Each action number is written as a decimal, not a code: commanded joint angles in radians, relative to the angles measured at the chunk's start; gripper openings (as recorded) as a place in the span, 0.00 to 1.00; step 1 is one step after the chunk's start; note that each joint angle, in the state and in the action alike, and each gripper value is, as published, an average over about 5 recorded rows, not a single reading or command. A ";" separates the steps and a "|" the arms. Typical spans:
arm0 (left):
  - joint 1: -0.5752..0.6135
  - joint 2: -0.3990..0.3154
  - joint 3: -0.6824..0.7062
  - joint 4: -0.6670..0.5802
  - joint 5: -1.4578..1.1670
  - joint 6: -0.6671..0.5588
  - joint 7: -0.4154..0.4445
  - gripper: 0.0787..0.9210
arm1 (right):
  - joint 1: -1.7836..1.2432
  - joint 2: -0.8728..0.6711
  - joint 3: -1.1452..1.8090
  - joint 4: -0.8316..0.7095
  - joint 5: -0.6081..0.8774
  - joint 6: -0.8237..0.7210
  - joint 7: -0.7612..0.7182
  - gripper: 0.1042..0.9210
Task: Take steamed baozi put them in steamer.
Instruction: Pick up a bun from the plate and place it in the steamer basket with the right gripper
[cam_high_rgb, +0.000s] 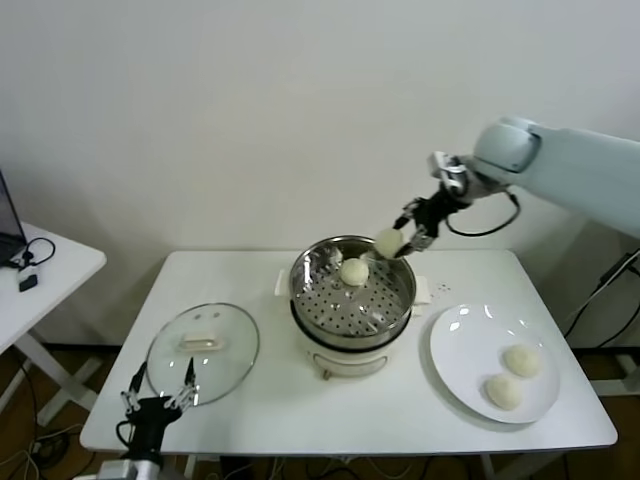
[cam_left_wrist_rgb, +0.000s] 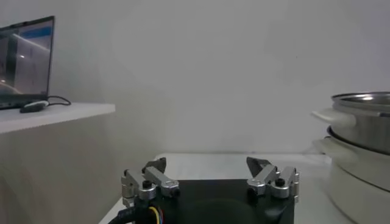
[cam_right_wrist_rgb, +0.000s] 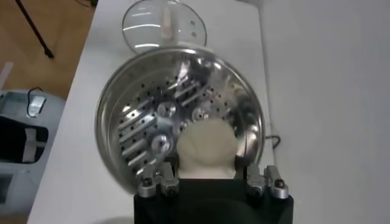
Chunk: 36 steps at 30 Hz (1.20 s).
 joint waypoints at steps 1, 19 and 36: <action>0.001 0.000 -0.002 -0.007 0.003 0.001 0.001 0.88 | -0.126 0.199 0.029 -0.081 0.013 -0.020 0.046 0.62; -0.003 0.015 -0.012 -0.006 0.003 0.002 0.002 0.88 | -0.240 0.283 0.022 -0.135 -0.055 -0.015 0.061 0.62; -0.005 0.019 -0.015 0.005 -0.003 0.003 0.001 0.88 | -0.257 0.289 0.024 -0.158 -0.100 0.002 0.065 0.67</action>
